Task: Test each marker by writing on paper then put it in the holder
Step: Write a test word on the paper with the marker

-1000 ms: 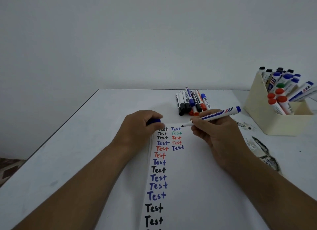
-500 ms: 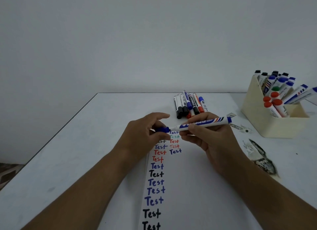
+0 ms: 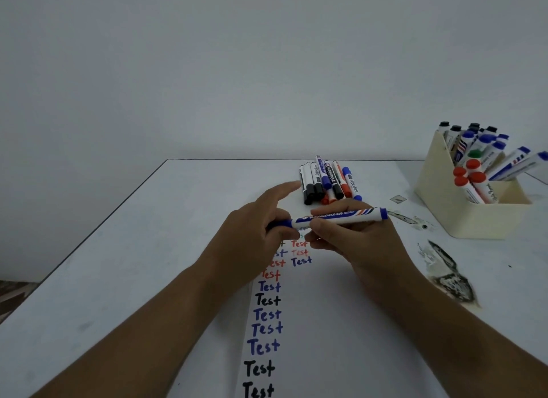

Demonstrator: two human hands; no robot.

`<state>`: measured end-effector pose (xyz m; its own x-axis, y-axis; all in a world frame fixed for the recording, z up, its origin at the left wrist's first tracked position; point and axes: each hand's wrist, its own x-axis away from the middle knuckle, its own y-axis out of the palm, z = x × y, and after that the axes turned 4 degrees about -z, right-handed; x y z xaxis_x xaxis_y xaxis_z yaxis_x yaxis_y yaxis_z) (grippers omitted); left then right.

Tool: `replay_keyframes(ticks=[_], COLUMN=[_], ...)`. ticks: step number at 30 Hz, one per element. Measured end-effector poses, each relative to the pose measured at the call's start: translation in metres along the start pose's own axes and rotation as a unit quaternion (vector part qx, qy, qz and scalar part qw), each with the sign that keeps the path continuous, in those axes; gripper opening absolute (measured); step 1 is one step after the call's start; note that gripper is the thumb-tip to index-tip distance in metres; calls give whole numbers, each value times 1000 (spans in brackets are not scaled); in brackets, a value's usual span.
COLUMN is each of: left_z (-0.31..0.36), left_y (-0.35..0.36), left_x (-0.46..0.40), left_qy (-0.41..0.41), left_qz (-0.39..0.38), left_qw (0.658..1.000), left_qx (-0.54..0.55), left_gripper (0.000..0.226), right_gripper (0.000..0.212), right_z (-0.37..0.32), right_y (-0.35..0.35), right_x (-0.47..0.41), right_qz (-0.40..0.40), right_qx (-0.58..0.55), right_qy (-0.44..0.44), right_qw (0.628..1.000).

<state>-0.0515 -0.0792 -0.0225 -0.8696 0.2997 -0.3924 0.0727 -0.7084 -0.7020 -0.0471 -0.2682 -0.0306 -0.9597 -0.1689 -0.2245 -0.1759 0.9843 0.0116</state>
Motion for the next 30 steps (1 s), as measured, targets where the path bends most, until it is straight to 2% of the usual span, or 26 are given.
replay_keyframes(ticks=[5,11,15,17,20,24,26,30], left_z=[8,11,7,-1,-18,-36,-43,-51], left_y=[2,6,6,8,9,9,13,15], left_x=[0,0,-4,-8,-11,-12,-15,-18], left_qy=[10,-5,-16,-38,-72,-105,-113,-111], left_qz=[16,9,-35,-73,-110,-120,-133,-154], left_qw=[1000,999,997,993,987,975,963,952], left_qx=[-21,-42,-63,-81,-98,-155,-206,-241], left_gripper=[58,57,52,61,88,99,98,94], right_gripper=[21,27,16,11,11,11,20,58], right_z=[1,3,6,6,6,7,6,-2], right_y=[-2,-2,-3,-4,-5,-8,-10,-17], right_x=[-1,0,0,-2,-4,-6,-6,-6], right_qz=[6,10,28,34,39,68,91,131], right_qx=[-11,-23,-8,11,29,88,104,113], right_qy=[-16,7,30,41,44,31,10,-17], right_qw=[1000,1000,999,999,998,993,990,985])
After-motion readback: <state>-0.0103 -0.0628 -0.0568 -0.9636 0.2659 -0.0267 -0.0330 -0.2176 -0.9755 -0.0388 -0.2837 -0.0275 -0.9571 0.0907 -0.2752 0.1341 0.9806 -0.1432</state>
